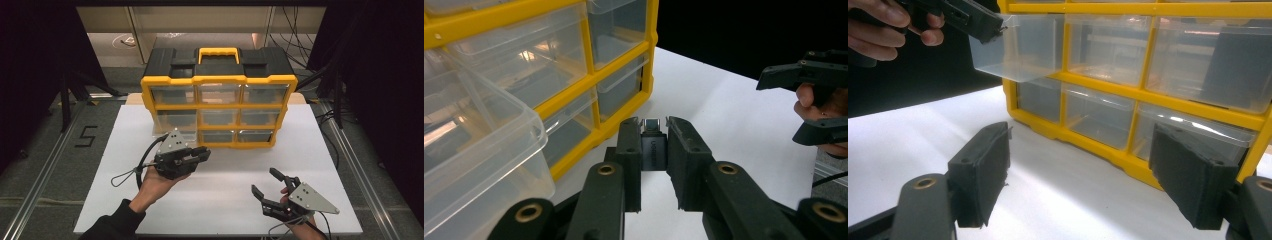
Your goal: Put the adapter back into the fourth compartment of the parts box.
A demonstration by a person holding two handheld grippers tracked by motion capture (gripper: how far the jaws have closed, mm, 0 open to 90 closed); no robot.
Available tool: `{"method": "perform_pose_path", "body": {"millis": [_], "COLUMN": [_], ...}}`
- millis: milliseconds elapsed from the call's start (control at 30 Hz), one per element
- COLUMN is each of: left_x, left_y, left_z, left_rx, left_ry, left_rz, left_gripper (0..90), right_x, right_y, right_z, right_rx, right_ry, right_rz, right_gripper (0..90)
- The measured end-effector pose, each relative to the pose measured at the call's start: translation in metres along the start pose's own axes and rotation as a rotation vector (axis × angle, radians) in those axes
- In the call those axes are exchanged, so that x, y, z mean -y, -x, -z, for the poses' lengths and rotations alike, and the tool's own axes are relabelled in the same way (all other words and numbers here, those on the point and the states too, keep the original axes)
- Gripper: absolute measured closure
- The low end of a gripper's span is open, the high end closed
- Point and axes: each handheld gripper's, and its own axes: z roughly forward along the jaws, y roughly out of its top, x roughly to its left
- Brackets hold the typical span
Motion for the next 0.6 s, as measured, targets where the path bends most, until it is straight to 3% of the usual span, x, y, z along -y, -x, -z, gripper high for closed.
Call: {"method": "perform_pose_path", "body": {"millis": [600], "left_x": [-0.013], "left_y": [-0.008], "left_z": [0.016], "left_rx": [-0.03], "left_ry": [0.055], "left_rz": [0.009], "left_gripper": [76.0], "right_x": [0.0], "right_y": [0.0], "right_z": [0.0], "right_rx": [-0.001], "right_ry": [0.0], "right_rz": [-0.002], "right_gripper": [25.4]}}
